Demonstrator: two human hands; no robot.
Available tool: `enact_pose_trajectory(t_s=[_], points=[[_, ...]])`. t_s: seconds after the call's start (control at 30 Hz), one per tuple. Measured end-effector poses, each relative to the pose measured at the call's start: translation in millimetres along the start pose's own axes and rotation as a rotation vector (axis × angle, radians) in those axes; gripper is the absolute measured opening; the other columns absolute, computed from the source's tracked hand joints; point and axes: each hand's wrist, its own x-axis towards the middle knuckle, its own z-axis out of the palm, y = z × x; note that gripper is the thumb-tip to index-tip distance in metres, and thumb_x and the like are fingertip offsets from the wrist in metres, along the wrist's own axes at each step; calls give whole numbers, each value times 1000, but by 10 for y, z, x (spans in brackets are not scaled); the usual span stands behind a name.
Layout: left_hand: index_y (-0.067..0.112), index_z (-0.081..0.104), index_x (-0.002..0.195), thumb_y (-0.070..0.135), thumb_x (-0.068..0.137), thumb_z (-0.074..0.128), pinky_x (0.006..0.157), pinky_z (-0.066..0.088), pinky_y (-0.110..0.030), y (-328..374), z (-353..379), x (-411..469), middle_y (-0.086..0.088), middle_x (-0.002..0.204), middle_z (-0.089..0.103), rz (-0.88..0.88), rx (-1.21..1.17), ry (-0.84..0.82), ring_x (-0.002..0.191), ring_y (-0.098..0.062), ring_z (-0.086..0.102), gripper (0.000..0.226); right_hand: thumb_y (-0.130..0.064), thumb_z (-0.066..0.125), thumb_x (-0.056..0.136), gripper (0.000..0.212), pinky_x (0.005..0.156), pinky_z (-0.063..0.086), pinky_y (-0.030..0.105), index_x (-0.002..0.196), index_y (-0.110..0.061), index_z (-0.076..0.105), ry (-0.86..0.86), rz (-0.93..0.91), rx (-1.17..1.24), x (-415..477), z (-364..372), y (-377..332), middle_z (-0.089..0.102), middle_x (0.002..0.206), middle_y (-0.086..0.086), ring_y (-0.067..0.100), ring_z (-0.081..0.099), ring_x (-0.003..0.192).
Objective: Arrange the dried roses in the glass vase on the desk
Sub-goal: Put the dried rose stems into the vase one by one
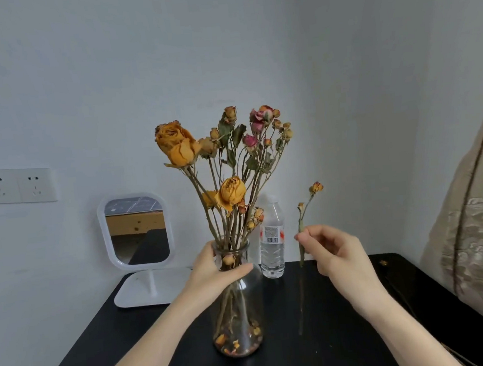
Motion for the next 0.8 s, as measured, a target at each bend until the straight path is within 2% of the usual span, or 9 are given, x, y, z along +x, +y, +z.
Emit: enact_pose_trajectory(t_s=[0.07, 0.2, 0.4, 0.53, 0.67, 0.8], points=[[33, 48, 107, 40, 59, 82, 86, 43, -22, -11, 84, 2, 12, 109, 59, 34, 23, 93, 102, -3, 55, 59, -21, 59, 88, 11, 48, 38, 8, 83, -18, 68, 40, -39, 55, 38, -11, -104, 60, 60, -12, -3, 48, 48], [26, 46, 111, 41, 58, 82, 68, 37, -10, -6, 153, 20, 18, 99, 58, -1, 27, 250, 90, 1, 54, 66, -22, 57, 89, 12, 42, 35, 12, 86, -16, 67, 76, -132, 131, 115, -13, -298, 59, 63, -9, 0, 45, 48], [36, 46, 99, 38, 62, 80, 60, 35, -6, -14, 140, -6, 25, 89, 57, -7, 34, 229, 81, 10, 53, 50, -21, 54, 91, 10, 45, 36, 12, 86, -18, 62, 109, -263, 173, 210, 66, -483, 58, 67, -7, 0, 46, 51], [33, 51, 102, 36, 66, 78, 66, 38, -9, -20, 114, 7, 19, 94, 62, 5, 52, 176, 87, 4, 56, 45, -22, 53, 91, 9, 50, 37, 10, 86, -21, 59, 111, -352, 165, 237, 124, -558, 59, 71, -5, 0, 49, 54], [28, 54, 107, 32, 68, 77, 79, 45, -20, -18, 82, 27, 13, 101, 65, 4, 34, 115, 95, -3, 59, 46, -22, 52, 93, 12, 50, 37, 10, 85, -29, 57, 89, -383, 76, 269, 214, -570, 58, 73, -7, 0, 50, 58], [36, 51, 98, 28, 71, 75, 85, 45, -23, 13, 40, 49, 15, 100, 63, -2, 27, 34, 97, -5, 58, 37, -20, 52, 93, 15, 52, 41, 14, 84, -32, 55, 72, -400, -6, 278, 308, -550, 59, 74, -10, 8, 55, 69]])
